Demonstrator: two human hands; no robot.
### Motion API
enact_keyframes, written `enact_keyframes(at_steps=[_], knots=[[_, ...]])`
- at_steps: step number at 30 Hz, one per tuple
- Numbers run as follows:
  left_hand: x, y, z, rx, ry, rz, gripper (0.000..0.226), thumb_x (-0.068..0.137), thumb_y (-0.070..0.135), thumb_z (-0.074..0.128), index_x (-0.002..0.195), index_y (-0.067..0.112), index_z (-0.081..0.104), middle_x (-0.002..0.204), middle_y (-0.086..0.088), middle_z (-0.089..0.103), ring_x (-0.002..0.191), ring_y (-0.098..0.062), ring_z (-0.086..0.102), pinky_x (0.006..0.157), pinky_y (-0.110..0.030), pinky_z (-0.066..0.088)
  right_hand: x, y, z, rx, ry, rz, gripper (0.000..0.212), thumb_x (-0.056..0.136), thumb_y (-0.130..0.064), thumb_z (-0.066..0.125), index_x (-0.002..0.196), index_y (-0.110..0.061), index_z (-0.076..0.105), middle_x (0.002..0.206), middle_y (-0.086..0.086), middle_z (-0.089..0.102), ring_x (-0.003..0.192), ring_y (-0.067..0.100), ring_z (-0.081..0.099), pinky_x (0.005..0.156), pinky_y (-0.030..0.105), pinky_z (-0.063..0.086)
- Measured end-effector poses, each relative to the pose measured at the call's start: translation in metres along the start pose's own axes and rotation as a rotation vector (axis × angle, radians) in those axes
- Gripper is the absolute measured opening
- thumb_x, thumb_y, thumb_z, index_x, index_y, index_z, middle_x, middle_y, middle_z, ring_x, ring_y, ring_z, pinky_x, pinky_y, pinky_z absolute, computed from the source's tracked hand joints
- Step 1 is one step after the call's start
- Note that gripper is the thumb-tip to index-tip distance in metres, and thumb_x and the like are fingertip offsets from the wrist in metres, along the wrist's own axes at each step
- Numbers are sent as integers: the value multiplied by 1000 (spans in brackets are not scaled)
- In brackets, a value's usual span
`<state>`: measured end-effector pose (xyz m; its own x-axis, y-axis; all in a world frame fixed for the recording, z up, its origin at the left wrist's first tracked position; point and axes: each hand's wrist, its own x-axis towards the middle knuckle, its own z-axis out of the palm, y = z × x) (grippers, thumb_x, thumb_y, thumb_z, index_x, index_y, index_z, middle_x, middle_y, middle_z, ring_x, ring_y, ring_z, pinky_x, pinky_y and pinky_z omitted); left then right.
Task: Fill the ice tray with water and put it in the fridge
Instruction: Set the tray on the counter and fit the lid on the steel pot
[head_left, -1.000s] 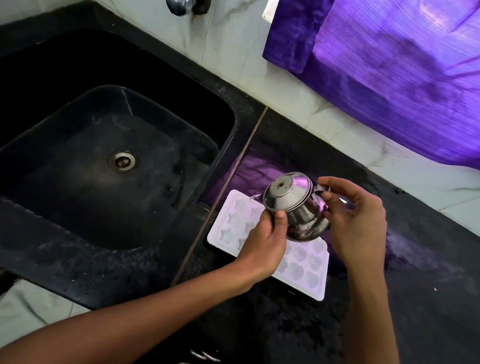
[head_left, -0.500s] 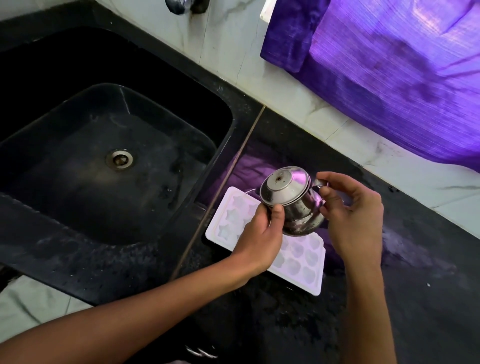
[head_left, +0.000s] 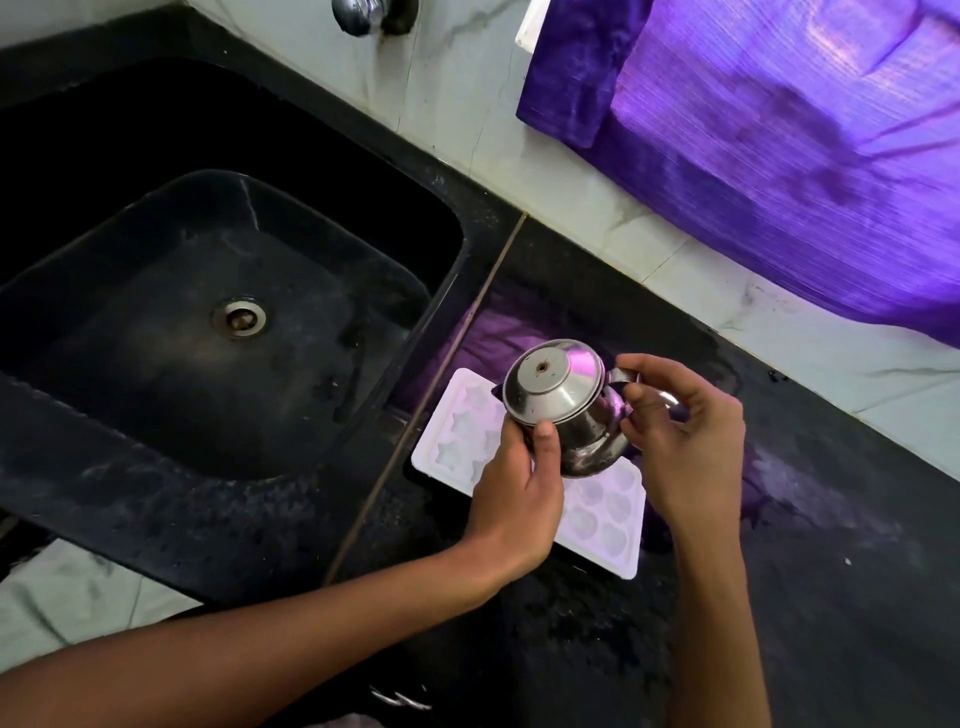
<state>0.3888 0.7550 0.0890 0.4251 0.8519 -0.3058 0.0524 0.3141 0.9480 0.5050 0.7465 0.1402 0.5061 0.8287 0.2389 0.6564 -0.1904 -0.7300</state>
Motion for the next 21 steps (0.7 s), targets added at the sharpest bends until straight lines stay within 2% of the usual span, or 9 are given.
enact_keyframes(at_steps=[5, 14, 19, 21], knots=[[-4, -2, 2, -7, 7, -60, 43, 100, 41, 21, 140, 30, 31, 122, 15, 52, 108, -3, 47, 86, -17, 31, -2, -1, 0, -46, -34, 12, 28, 91, -4, 57, 97, -27, 71, 87, -17, 68, 81, 9, 66, 73, 41, 57], [-8, 2, 3, 11, -16, -137, 43, 100, 41, 18, 138, 26, 34, 132, 4, 53, 120, -16, 48, 84, -18, 28, -3, -6, -2, -103, -60, 27, 26, 90, -7, 58, 97, -29, 71, 87, -17, 67, 82, 8, 65, 73, 41, 57], [-7, 3, 4, 6, -19, -134, 43, 100, 41, 18, 135, 25, 37, 127, 5, 54, 101, -6, 45, 84, -20, 29, -3, -10, -3, -127, -57, 12, 25, 91, -9, 59, 97, -31, 71, 88, -16, 68, 79, 10, 65, 72, 43, 56], [-7, 4, 4, 5, -23, -130, 43, 100, 41, 18, 136, 26, 36, 125, 7, 54, 99, -5, 44, 83, -20, 29, -3, -11, -4, -129, -57, 16, 27, 91, -10, 59, 95, -34, 70, 88, -17, 68, 79, 10, 65, 73, 43, 56]])
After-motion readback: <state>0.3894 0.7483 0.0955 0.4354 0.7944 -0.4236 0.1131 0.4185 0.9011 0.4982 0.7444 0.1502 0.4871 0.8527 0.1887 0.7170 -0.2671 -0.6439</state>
